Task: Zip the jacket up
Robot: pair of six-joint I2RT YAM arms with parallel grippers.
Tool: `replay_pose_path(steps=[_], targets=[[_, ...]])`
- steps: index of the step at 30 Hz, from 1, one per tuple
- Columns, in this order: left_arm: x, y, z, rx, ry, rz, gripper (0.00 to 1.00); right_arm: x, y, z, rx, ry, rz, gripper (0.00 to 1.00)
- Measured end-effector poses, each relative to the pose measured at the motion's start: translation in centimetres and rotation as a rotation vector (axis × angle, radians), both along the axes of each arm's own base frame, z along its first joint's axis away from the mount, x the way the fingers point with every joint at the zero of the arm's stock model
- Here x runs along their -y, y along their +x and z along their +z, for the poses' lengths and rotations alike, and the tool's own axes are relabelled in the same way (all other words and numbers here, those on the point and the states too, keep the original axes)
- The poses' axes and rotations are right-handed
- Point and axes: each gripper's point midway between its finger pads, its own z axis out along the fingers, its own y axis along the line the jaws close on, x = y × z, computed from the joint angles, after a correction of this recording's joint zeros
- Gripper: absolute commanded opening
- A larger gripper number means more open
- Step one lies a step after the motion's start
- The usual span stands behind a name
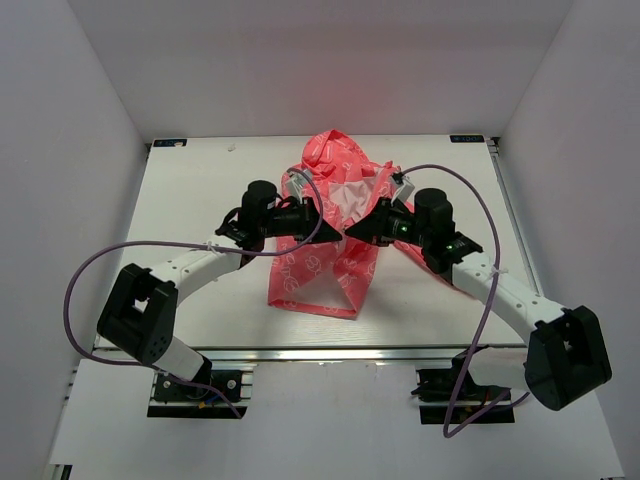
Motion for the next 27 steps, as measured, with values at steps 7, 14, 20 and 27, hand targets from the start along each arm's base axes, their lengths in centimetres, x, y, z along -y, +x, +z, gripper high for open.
replay_pose_path(steps=[7, 14, 20, 27], targets=[[-0.9, -0.9, -2.0, -0.044, 0.082, -0.013, 0.0, -0.1, 1.7, 0.1, -0.035, 0.045, -0.087, 0.0], [-1.2, -1.4, -2.1, -0.05, 0.097, -0.024, 0.0, -0.5, 2.7, 0.0, -0.019, 0.033, -0.091, 0.0], [-1.4, -1.9, -2.7, -0.088, 0.125, -0.03, 0.0, -1.2, 1.7, -0.4, 0.001, -0.009, 0.016, 0.0], [-1.1, -2.5, -2.1, -0.118, 0.097, -0.054, 0.0, -0.8, 1.2, -0.4, 0.009, -0.031, 0.026, 0.0]])
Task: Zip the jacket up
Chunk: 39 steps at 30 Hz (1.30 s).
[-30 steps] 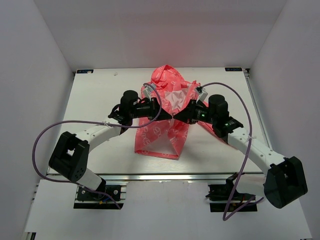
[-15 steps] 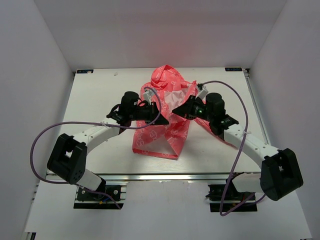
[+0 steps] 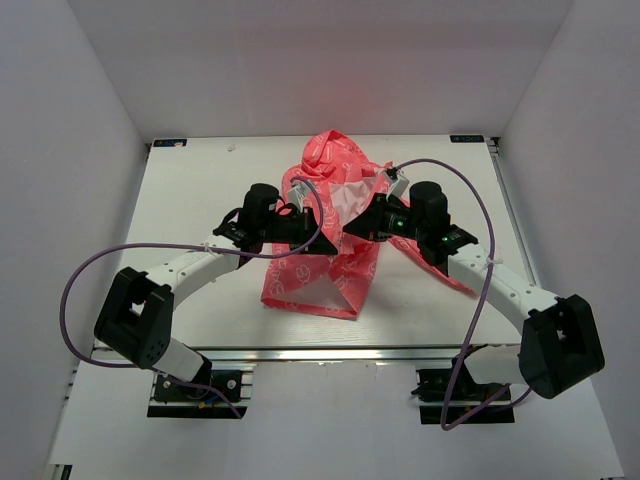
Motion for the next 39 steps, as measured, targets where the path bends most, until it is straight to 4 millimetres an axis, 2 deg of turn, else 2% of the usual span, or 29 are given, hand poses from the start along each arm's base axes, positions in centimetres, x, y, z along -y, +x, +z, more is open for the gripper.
replay_pose_path(steps=[9, 13, 17, 25, 28, 29, 30, 35, 39], targets=[[0.1, -0.3, -0.1, -0.043, -0.008, -0.004, 0.0, 0.0, -0.5, -1.0, -0.047, -0.007, 0.036, 0.0], [0.2, -0.4, -0.1, -0.06, -0.013, -0.008, 0.0, -0.2, -0.7, -1.0, -0.057, 0.006, 0.054, 0.04], [0.3, -0.5, 0.1, -0.067, -0.02, -0.008, 0.0, -0.4, -0.9, -1.4, -0.087, 0.014, 0.065, 0.14], [0.4, -0.3, 0.3, -0.067, -0.028, -0.002, 0.0, -0.5, -1.6, -2.1, -0.13, 0.021, 0.088, 0.13], [0.4, -0.3, 0.3, -0.069, -0.028, -0.002, 0.0, -0.6, -1.8, -2.0, -0.141, 0.03, 0.094, 0.16], [0.4, -0.3, 0.3, -0.07, -0.028, -0.001, 0.0, -0.7, -1.8, -1.9, -0.143, 0.033, 0.097, 0.14], [0.4, -0.2, 0.3, -0.07, -0.027, 0.001, 0.0, -0.7, -1.9, -2.0, -0.146, 0.034, 0.1, 0.0], [0.4, 0.0, 0.4, -0.067, -0.023, 0.012, 0.0, -0.4, -2.1, -2.8, -0.158, 0.016, 0.094, 0.0], [0.4, 0.2, 0.1, -0.079, -0.009, 0.018, 0.0, 0.3, -1.5, -2.8, -0.093, -0.05, 0.057, 0.0]])
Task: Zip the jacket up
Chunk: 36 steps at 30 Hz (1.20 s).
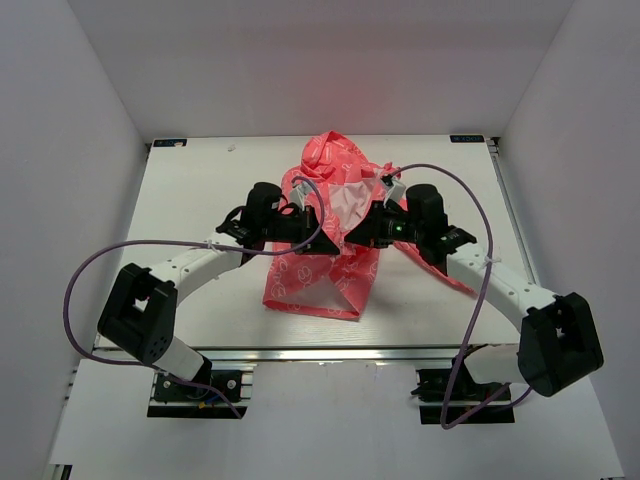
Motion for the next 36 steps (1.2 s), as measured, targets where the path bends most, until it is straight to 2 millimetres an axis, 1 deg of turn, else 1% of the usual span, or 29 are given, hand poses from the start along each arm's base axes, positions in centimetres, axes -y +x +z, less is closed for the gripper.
replay_pose_path(steps=[3, 7, 11, 13, 16, 18, 21, 24, 29, 31, 33, 36], targets=[[-0.1, -0.1, -0.4, -0.014, 0.016, 0.002, 0.0, 0.6, 0.6, 0.9, 0.097, -0.066, -0.019, 0.0], [-0.2, 0.0, -0.2, -0.013, 0.033, 0.0, 0.0, 0.8, 0.3, 2.1, 0.249, -0.16, 0.035, 0.0], [-0.2, -0.2, -0.1, -0.009, 0.053, -0.015, 0.0, 0.6, 0.2, 2.0, 0.347, -0.248, 0.078, 0.0], [-0.4, -0.2, -0.3, -0.008, 0.069, -0.025, 0.0, 0.4, 0.4, 1.8, 0.407, -0.304, 0.072, 0.0], [-0.4, -0.2, -0.5, -0.008, 0.079, -0.034, 0.0, 0.1, 1.3, 2.2, 0.501, -0.358, 0.041, 0.0], [-0.6, 0.0, -0.6, -0.002, 0.083, -0.032, 0.0, -0.1, 1.8, 2.1, 0.536, -0.389, 0.026, 0.0], [-0.9, 0.2, -1.1, 0.003, 0.106, -0.023, 0.0, -0.7, 3.2, 1.3, 0.55, -0.436, 0.016, 0.0], [-1.4, -0.2, -2.0, -0.026, 0.144, -0.019, 0.0, -1.0, 4.5, 0.8, 0.554, -0.467, 0.005, 0.0], [-1.8, -0.6, -2.6, -0.038, 0.17, -0.025, 0.0, -1.3, 4.3, 0.6, 0.541, -0.453, 0.017, 0.0], [-2.0, -0.8, -2.7, -0.037, 0.175, -0.034, 0.0, -1.4, 4.7, 0.2, 0.529, -0.457, 0.007, 0.0], [-2.3, -1.4, -3.1, -0.044, 0.183, -0.046, 0.0, -1.6, 5.6, -0.6, 0.516, -0.467, -0.009, 0.0], [-3.3, -2.6, -4.2, -0.069, 0.217, -0.051, 0.0, -2.2, 7.7, -1.8, 0.489, -0.481, -0.026, 0.0]])
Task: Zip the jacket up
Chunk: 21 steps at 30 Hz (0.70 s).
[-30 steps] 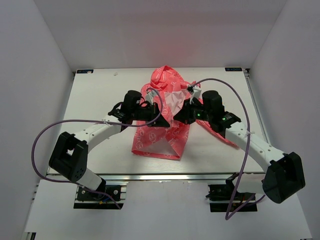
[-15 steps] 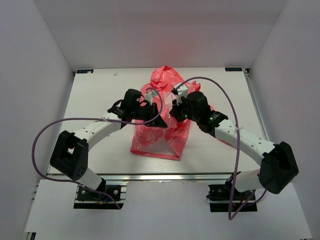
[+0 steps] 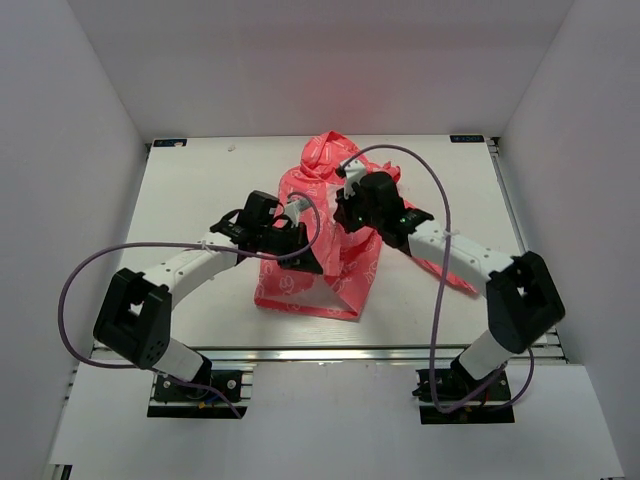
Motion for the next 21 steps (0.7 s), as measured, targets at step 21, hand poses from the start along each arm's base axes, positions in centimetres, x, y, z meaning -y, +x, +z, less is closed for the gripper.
replay_pose_path(steps=[21], targets=[[-3.9, -4.4, -3.3, -0.067, 0.118, 0.047, 0.0, 3.0, 25.0, -3.5, 0.002, 0.096, -0.274, 0.0]])
